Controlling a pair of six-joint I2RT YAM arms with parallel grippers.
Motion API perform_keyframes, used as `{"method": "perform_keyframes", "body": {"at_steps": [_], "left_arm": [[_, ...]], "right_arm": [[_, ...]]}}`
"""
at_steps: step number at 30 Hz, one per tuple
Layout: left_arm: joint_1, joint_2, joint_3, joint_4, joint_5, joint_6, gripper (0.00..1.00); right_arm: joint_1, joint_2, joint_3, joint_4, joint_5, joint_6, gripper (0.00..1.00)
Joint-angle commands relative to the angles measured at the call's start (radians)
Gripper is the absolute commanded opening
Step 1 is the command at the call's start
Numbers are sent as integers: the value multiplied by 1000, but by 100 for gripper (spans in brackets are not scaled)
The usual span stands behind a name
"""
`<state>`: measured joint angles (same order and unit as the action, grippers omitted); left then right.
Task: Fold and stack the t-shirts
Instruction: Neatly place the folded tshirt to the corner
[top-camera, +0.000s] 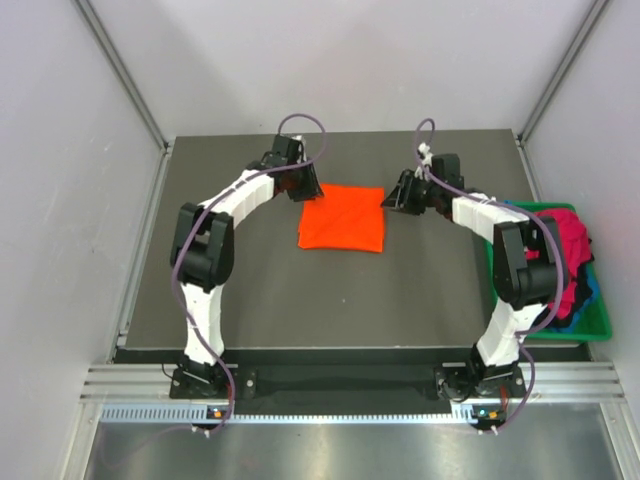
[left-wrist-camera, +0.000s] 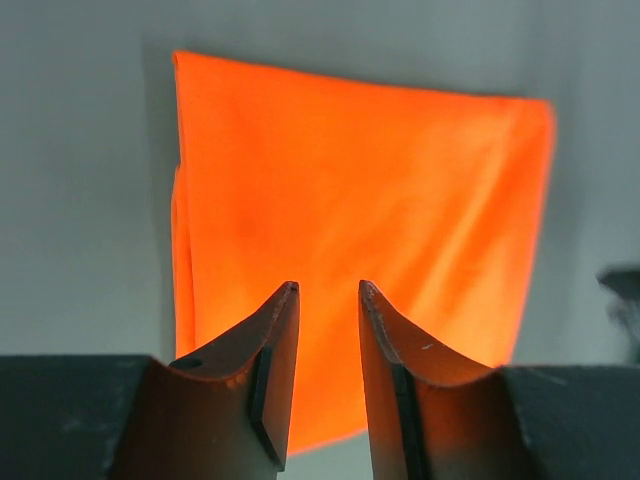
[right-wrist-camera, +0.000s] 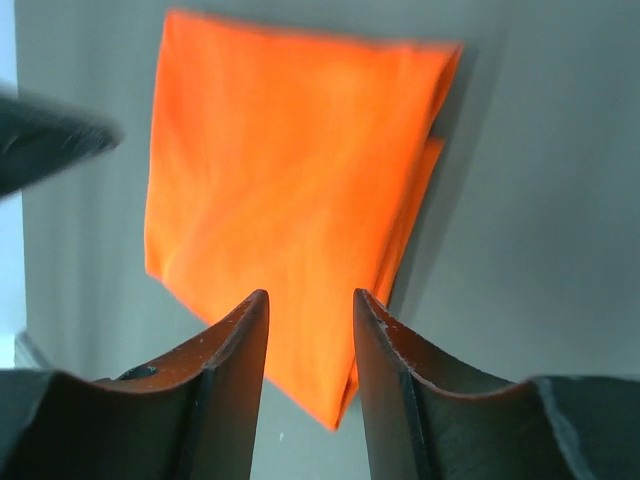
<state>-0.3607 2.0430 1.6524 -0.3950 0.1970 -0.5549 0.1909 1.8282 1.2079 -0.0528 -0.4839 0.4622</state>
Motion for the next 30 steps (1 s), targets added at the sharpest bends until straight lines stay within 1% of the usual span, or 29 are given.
{"method": "perform_keyframes", "body": {"at_steps": [1, 3, 5, 7, 9, 10, 12, 16, 20, 21, 23, 24, 26, 27, 30], "left_arm": [[3, 97, 78, 59, 42, 71, 35], [5, 127, 115, 61, 32, 92, 35], [9, 166, 130, 74, 4, 93, 35], [12, 196, 138, 94, -4, 81, 35], [16, 216, 152, 81, -25, 76, 35], [17, 232, 170, 70, -57, 75, 35], [23, 238, 170, 64, -73, 75, 35], [40, 226, 179, 61, -62, 72, 35], [46, 178, 236, -22, -51, 81, 37], [46, 146, 239, -42, -51, 88, 38], [45, 103, 224, -97, -57, 99, 38], [45, 80, 172, -103, -54, 116, 40], [45, 11, 103, -93, -51, 134, 46], [46, -25, 21, -81, -38, 159, 49], [52, -50, -60, -54, 7, 199, 50]], "right_arm": [[45, -47, -73, 2, -79, -22, 40], [71, -40, -103, 27, -96, -25, 40], [84, -27, -119, 21, -78, -37, 39], [93, 2, -137, 15, -13, -33, 37], [94, 19, -152, 5, 28, -28, 33], [96, 17, -157, -1, 47, -30, 32], [99, 10, -168, -13, 95, -45, 32], [99, -9, -166, -41, 108, -56, 31], [102, -61, -145, -65, 97, -57, 35], [102, -69, -125, -73, 103, -59, 36], [101, -76, -102, -99, 111, -68, 40], [99, -73, -75, -108, 117, -72, 40], [97, -57, -39, -148, 117, -79, 42], [97, -55, -15, -160, 111, -79, 42], [97, -90, -30, -154, 100, -74, 43]]}}
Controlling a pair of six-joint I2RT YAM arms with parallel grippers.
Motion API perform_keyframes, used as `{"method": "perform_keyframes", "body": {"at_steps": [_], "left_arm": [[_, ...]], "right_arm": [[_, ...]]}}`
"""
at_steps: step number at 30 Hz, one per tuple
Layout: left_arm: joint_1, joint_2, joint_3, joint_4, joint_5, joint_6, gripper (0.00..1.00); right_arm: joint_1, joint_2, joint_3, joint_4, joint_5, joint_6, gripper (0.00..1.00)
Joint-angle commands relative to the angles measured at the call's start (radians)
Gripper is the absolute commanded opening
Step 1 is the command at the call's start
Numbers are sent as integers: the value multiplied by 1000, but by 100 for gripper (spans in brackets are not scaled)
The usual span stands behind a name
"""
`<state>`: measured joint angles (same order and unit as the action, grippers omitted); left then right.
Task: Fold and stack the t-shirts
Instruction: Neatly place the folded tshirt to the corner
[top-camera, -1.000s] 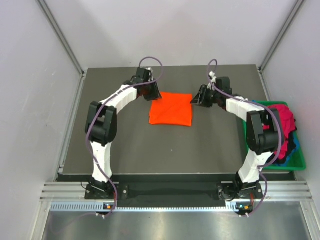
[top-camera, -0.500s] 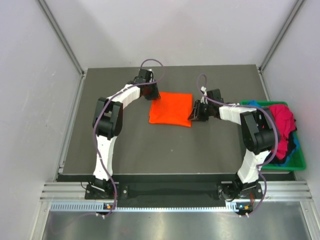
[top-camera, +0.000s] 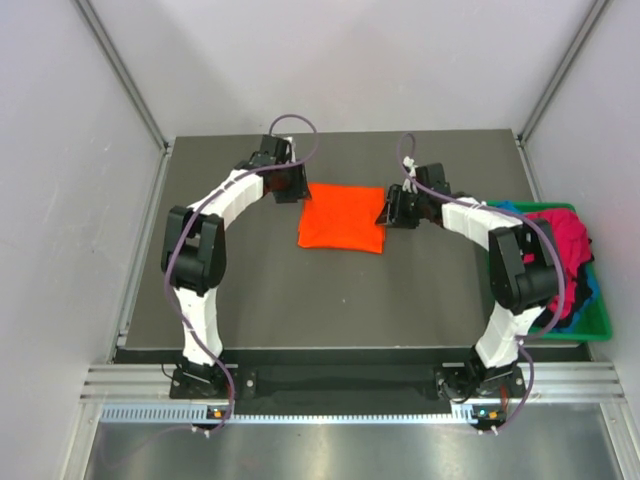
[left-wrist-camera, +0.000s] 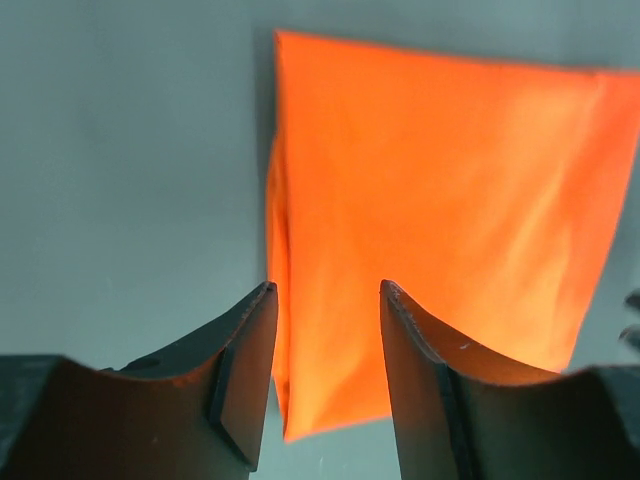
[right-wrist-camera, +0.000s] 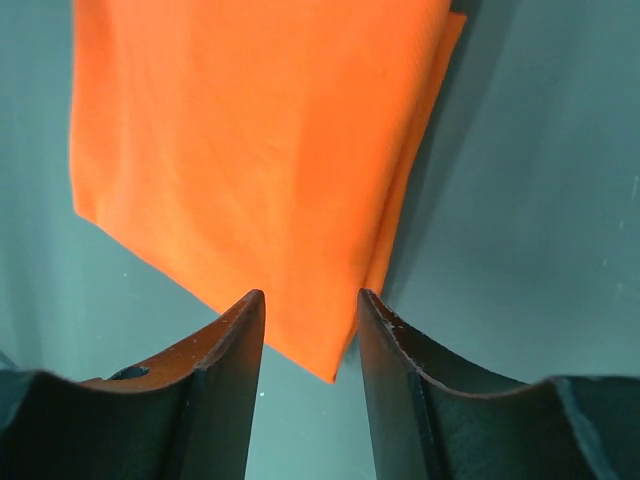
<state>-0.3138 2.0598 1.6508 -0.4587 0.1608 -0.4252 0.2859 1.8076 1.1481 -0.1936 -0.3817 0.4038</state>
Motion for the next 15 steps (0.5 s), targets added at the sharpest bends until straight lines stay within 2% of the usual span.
{"method": "perform_keyframes", "body": {"at_steps": [1, 3, 6, 15], "left_arm": [[15, -66, -80, 3, 99, 81, 51], [19, -64, -104, 29, 149, 114, 52], [22, -41, -115, 55, 148, 146, 53], [48, 69, -74, 71, 229, 166, 53]], "right_arm": [[2, -83, 24, -10, -3, -14, 43], [2, -119, 3, -9, -14, -14, 44], [4, -158, -30, -6, -26, -22, 46], [4, -266, -120, 23, -34, -34, 49]]}}
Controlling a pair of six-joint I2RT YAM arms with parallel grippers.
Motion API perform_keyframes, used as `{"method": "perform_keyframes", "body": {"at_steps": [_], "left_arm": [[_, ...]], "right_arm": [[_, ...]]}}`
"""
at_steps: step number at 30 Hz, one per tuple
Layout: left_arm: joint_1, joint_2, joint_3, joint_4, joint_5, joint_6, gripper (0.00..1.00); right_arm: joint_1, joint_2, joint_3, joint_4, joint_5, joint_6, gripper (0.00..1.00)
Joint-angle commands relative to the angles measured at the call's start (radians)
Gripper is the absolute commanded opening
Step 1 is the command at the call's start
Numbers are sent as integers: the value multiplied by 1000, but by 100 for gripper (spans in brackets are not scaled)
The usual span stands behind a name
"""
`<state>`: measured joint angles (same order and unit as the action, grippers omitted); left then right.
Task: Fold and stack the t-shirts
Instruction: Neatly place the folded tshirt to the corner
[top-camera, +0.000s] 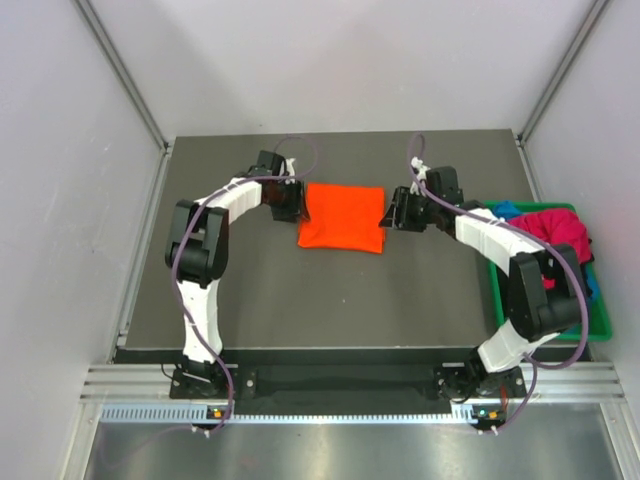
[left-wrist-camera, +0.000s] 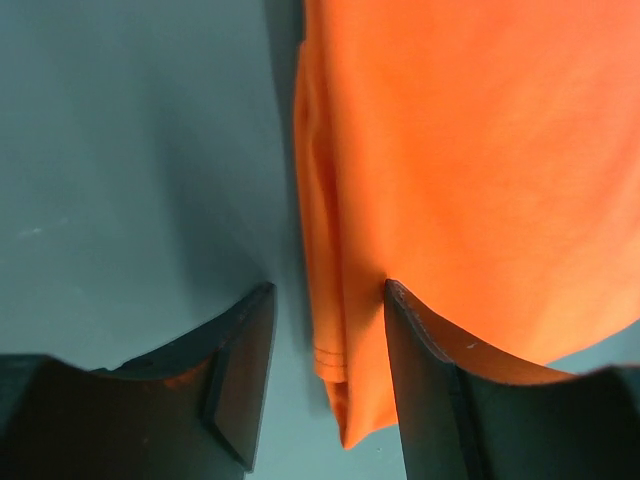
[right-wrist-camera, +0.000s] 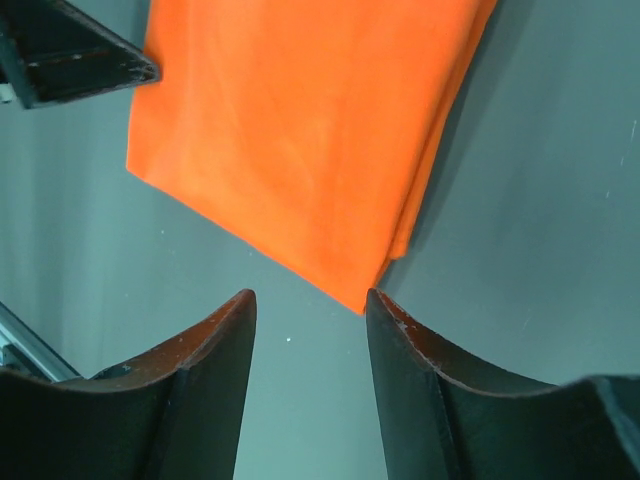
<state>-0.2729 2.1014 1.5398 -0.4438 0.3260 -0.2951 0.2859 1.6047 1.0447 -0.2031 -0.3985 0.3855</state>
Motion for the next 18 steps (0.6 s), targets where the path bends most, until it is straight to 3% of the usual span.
{"method": "perform_keyframes", "body": {"at_steps": [1, 14, 16, 18], "left_arm": [[8, 38, 42, 57, 76, 34, 53], [8, 123, 60, 109, 128, -56, 41], [8, 121, 62, 125, 134, -68, 37], [8, 126, 80, 125, 146, -81, 24]], "right_arm": [[2, -68, -21, 37, -22, -8, 49], [9, -123, -60, 51, -31, 9, 50], [9, -130, -64, 50, -22, 7, 50], [9, -143, -72, 54, -20, 7, 50]]}}
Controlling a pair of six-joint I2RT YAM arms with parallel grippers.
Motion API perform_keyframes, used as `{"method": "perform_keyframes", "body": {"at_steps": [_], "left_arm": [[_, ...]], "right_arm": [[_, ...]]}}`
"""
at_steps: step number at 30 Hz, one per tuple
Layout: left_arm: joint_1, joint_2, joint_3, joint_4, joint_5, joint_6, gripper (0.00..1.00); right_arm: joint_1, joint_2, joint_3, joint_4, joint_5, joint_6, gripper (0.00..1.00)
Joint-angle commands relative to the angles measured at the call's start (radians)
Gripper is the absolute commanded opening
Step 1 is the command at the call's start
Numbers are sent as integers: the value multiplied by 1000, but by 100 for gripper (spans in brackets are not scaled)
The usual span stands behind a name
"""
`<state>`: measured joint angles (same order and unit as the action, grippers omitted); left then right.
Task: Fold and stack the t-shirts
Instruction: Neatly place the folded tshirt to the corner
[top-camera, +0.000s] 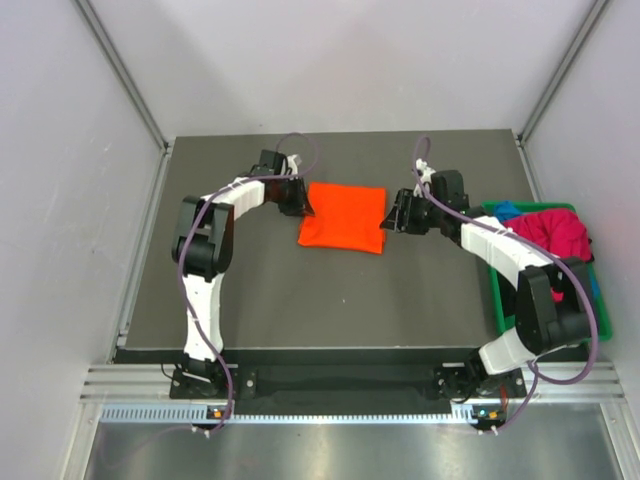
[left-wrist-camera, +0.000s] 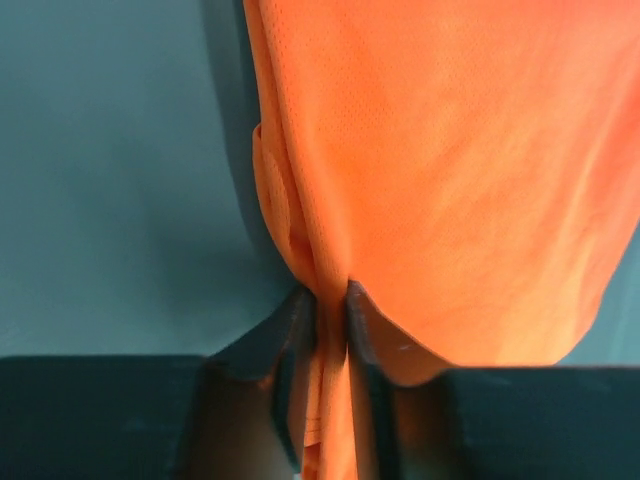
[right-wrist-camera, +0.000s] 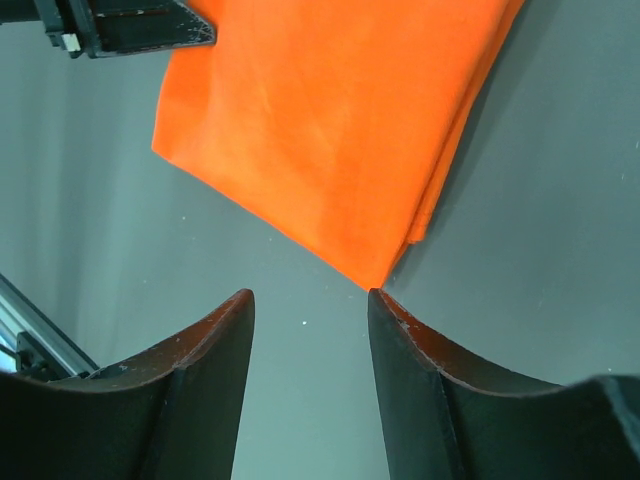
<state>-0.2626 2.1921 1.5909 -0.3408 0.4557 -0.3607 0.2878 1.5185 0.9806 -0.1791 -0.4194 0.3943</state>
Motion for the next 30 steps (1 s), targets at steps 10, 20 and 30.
{"method": "perform_keyframes", "body": {"at_steps": [10, 20, 30], "left_arm": [[13, 34, 161, -86, -11, 2, 0], [63, 54, 279, -195, -273, 180, 0], [241, 199, 504, -262, -370, 279, 0]], "right_arm": [[10, -40, -22, 58, -19, 9, 50], [8, -61, -68, 110, -47, 32, 50], [14, -52, -95, 171, -110, 61, 50]]}}
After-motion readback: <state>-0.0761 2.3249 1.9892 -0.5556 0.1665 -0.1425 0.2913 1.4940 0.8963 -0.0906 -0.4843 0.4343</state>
